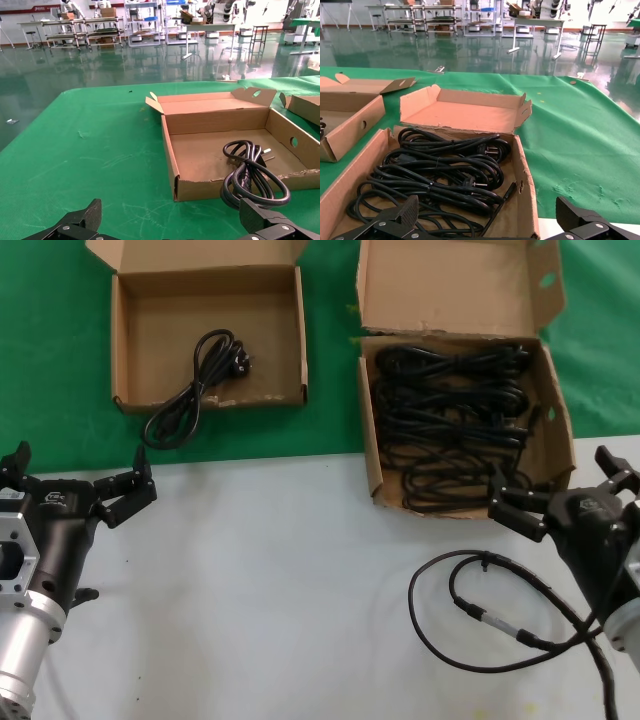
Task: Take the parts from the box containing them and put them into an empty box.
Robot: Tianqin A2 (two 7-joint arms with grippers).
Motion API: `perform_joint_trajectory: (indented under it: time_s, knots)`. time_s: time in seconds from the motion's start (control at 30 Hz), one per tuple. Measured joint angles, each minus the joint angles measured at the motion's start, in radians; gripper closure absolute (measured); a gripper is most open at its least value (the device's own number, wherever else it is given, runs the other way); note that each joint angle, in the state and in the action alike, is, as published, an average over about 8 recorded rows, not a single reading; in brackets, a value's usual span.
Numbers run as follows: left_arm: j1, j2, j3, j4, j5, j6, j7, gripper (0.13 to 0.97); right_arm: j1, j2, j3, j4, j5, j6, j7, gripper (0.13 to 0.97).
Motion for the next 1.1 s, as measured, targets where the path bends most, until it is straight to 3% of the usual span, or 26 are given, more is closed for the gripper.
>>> perform_joint_trajectory:
  time_s: [1.1]
  knots:
    - [0.000,0.000,0.000,0.000,0.000,0.000,0.000,0.132,0.000,0.000,0.000,0.000,0.000,0.000,0.000,0.129]
